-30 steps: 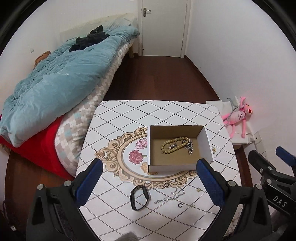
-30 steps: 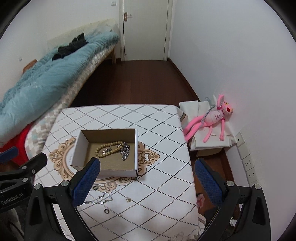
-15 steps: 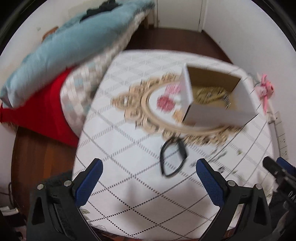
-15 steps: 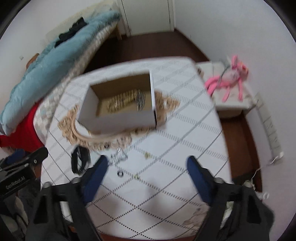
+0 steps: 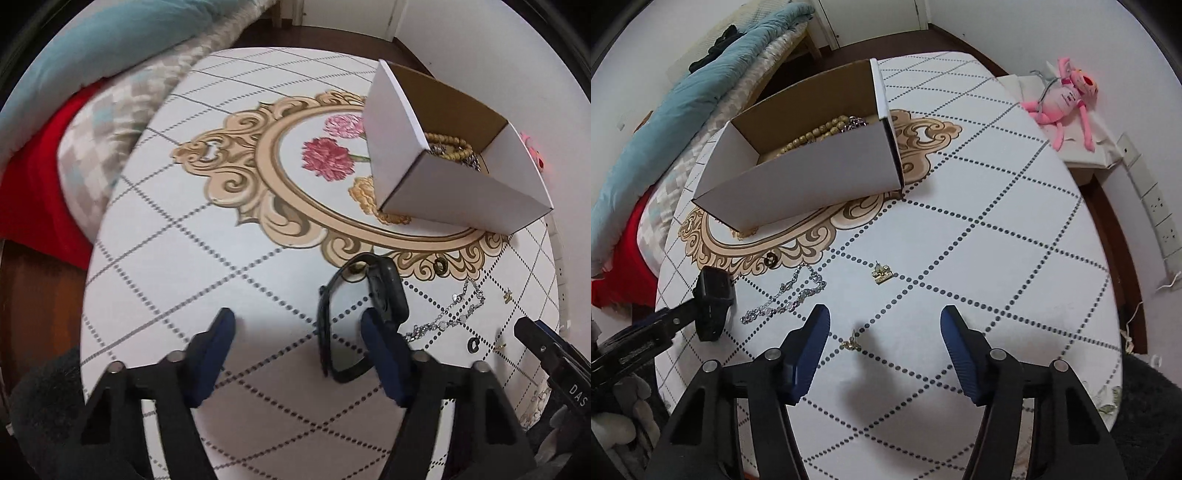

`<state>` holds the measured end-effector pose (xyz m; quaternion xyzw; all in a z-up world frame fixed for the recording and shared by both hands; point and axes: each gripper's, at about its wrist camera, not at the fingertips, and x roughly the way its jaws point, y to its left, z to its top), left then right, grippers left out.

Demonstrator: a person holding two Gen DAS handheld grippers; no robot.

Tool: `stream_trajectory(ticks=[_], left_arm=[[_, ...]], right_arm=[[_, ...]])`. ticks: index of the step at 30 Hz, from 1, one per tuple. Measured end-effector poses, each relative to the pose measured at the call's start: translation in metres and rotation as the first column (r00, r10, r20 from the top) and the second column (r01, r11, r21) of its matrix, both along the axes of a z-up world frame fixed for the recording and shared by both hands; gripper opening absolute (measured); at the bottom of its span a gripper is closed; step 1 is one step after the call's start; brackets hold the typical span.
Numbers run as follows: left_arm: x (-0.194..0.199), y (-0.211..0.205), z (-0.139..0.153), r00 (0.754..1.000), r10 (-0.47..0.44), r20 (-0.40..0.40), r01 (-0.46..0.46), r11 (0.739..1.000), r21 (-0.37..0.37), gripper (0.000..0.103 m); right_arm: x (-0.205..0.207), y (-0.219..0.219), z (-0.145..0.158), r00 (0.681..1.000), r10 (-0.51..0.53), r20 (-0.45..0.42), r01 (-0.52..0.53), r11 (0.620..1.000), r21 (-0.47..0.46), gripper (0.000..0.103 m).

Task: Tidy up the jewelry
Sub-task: 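Grasp the black watch band with the left tool while the right tool grasps the black ring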

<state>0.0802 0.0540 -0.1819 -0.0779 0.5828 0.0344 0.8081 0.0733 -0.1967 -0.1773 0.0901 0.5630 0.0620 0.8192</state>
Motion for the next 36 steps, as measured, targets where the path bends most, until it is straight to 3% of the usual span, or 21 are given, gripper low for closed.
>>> stream_trajectory(ticks=[4,5,11,17,21,26,29,30,36], left_arm=[[0.000,-0.011,-0.002,0.999,-0.048,0.019,0.048,0.999,0.020,0.019],[0.000,-0.011,-0.003,0.998,-0.053,0.021,0.053,0.998,0.016,0.006],[-0.006,-0.002,-0.004,0.999,-0.039,0.036,0.039,0.999,-0.011,0.004],[-0.023,0.012,-0.005,0.999,-0.009,0.033,0.009,1.000,0.004,0.004],[-0.029,0.015,-0.006,0.999,0.001,0.034,-0.001,1.000,0.017,0.004],[-0.031,0.015,-0.005,0.999,0.003,0.038,-0.004,1.000,0.021,0.004],[-0.031,0.013,-0.005,0.999,0.002,0.039,-0.003,1.000,0.026,0.004],[-0.031,0.012,-0.005,0.999,0.001,0.040,-0.002,1.000,0.027,0.004],[-0.030,0.010,-0.002,0.999,-0.003,0.043,0.002,1.000,0.026,0.004]], right_arm=[[-0.004,-0.006,-0.001,1.000,-0.012,0.008,0.012,1.000,0.013,0.064],[-0.006,-0.006,-0.001,1.000,-0.008,0.011,0.008,1.000,0.008,0.064],[-0.018,0.003,0.000,0.999,0.025,0.027,-0.026,1.000,0.014,0.064],[-0.023,0.041,0.004,0.989,0.133,0.070,-0.135,0.990,0.031,0.053],[-0.026,0.064,-0.002,0.978,0.190,0.081,-0.189,0.982,-0.022,0.045],[-0.030,0.090,-0.013,0.958,0.270,0.097,-0.250,0.951,-0.183,0.033],[-0.031,0.097,-0.015,0.948,0.300,0.109,-0.268,0.933,-0.240,0.018],[-0.031,0.097,-0.015,0.946,0.305,0.110,-0.272,0.932,-0.241,0.014],[-0.032,0.092,-0.014,0.951,0.288,0.114,-0.258,0.941,-0.220,0.013]])
